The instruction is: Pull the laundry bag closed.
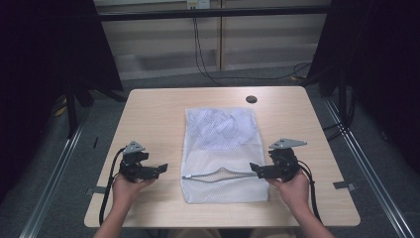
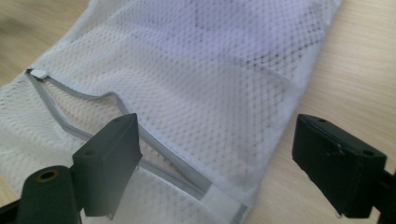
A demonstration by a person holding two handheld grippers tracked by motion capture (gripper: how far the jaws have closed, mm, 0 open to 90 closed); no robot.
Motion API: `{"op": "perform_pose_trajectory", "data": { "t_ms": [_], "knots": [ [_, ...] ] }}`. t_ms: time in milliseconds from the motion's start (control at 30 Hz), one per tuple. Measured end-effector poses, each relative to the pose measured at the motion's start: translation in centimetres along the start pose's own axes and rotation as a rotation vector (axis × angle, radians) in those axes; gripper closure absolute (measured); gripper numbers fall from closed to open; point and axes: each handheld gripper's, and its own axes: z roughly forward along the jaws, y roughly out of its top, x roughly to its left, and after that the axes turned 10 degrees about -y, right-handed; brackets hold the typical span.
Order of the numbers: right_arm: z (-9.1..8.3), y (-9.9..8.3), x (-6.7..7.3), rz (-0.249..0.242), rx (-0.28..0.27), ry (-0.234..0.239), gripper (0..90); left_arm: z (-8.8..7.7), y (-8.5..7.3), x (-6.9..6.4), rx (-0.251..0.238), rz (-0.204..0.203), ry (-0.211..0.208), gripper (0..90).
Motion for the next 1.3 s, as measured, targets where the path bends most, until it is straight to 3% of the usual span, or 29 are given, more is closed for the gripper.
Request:
{"op": "perform_pose_trajectory", "data": {
  "t_ms": [200, 467, 700, 1300],
  "knots": [
    [0.9, 1.0, 2.2, -0.032, 0.016, 0.030, 15.0, -0.4, 0.2, -0.1, -0.012, 0.002, -0.019, 6.6],
    [2.3, 2.0, 4.6, -0.031, 0.030, 0.074, 15.0, -0.8, 0.3, -0.1, -0.016, 0.000, -0.031, 7.1],
    [3.3, 2.7, 6.2, -0.066, 0.047, 0.083, 15.0, -1.0, 0.5, -0.3, -0.018, 0.011, -0.041, 8.0],
    [5.1, 4.2, 9.9, -0.090, 0.063, 0.137, 16.3, -1.2, 0.7, -0.5, -0.014, 0.031, -0.049, 9.1]
  ]
}}
